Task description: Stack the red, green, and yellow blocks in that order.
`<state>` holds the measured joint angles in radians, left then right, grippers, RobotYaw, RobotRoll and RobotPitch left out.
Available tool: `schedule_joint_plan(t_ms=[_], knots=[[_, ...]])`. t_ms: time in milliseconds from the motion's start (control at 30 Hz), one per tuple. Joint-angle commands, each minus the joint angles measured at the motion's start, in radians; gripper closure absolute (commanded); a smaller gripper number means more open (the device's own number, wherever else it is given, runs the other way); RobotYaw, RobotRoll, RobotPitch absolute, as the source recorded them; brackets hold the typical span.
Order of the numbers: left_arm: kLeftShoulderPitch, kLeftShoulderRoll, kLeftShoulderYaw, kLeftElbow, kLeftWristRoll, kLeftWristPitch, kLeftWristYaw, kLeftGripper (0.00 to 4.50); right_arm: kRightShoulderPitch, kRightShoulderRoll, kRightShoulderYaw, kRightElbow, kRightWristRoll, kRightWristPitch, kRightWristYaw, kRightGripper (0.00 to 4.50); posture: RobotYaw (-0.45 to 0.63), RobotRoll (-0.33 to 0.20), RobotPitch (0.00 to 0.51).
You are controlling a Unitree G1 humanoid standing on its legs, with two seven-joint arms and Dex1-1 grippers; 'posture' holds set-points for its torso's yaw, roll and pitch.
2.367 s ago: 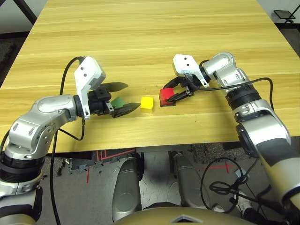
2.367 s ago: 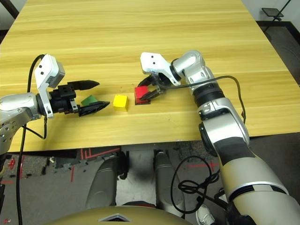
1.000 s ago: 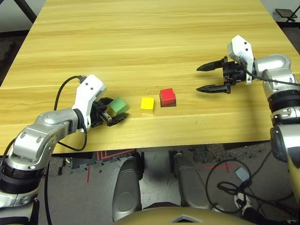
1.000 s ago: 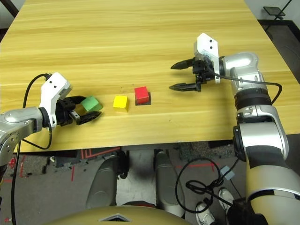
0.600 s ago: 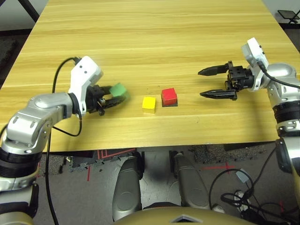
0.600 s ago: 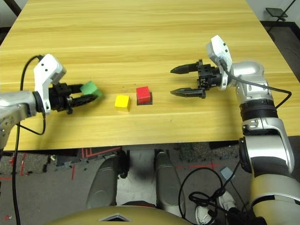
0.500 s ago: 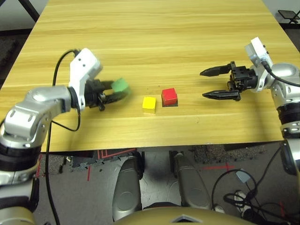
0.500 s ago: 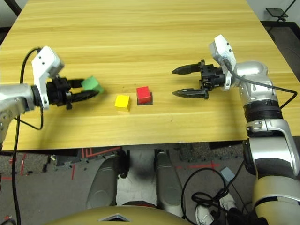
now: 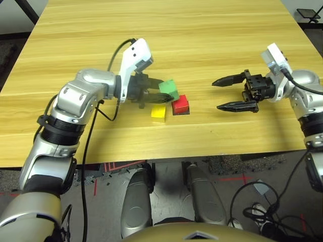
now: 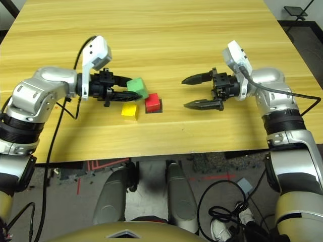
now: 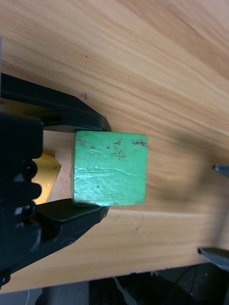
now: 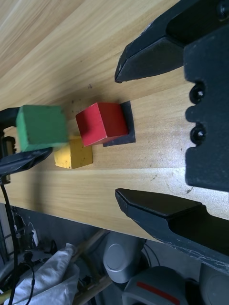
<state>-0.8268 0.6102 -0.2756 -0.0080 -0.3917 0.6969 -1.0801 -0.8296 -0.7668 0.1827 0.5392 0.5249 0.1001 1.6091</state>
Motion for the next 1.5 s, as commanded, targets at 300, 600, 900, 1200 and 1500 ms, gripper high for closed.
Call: schedule_joint_plan(t_ms=[300,600,900,1200,1500], knots=[[-0.040,-0.054,-0.050,-0.009,0.052,0.018,-0.010,2.43,0.042,0.000,-0.060,-0.069,-0.018,0.041,0.005,0.00,0.07,0.006,0.265],[-0.087,-0.112,-0.073,0.015,0.076,0.016,-0.002,2.43,0.064,0.020,-0.093,-0.100,-0.037,0.066,0.002,0.00,0.06,0.012,0.269],[-0.096,-0.121,-0.093,0.070,0.131,-0.008,-0.020,2.43,0.086,0.038,-0.130,-0.135,-0.043,0.095,-0.022,0.00,0.04,0.020,0.268],[-0.084,-0.108,-0.095,0.043,0.144,0.010,-0.042,2.43,0.097,0.051,-0.152,-0.152,-0.046,0.110,-0.041,0.00,0.04,0.029,0.264],[-0.079,-0.112,-0.101,0.034,0.155,0.019,-0.045,2.43,0.094,0.058,-0.159,-0.152,-0.049,0.115,-0.050,0.00,0.04,0.032,0.266]])
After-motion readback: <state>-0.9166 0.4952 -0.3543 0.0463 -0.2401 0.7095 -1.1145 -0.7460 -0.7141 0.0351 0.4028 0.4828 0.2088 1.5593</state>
